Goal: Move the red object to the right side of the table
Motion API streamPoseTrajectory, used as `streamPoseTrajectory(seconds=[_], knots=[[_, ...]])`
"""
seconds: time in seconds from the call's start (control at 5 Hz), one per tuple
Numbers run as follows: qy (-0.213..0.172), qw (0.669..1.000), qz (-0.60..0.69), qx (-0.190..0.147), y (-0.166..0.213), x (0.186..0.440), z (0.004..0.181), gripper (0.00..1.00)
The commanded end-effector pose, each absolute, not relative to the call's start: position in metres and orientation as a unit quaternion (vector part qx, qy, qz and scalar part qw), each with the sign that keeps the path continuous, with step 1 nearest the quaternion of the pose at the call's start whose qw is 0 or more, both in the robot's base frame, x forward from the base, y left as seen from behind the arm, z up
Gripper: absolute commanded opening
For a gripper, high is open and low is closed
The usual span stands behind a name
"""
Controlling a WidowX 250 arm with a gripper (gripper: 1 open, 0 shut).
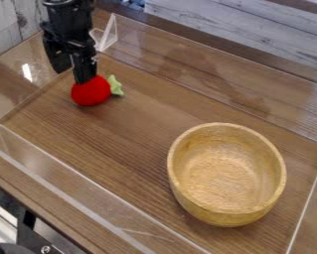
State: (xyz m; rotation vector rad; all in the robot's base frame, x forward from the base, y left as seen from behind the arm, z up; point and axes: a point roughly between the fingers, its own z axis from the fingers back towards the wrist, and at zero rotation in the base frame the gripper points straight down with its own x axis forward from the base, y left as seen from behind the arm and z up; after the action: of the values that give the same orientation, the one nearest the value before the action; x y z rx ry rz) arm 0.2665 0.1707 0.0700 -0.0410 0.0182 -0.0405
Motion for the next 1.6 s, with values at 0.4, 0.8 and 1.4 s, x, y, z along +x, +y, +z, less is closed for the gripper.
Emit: streamPoseTrajectory(seconds=[0.4,0.8,1.4], knots=[[-0.011,0.998,0.069,-0.005,0.171,0.277,0.083,1.0],[-0.006,0.999,0.043,-0.005,0.167,0.286,0.066,1.0],[0.005,0.999,0.049,-0.002,0.157,0.302,0.039,0.0]])
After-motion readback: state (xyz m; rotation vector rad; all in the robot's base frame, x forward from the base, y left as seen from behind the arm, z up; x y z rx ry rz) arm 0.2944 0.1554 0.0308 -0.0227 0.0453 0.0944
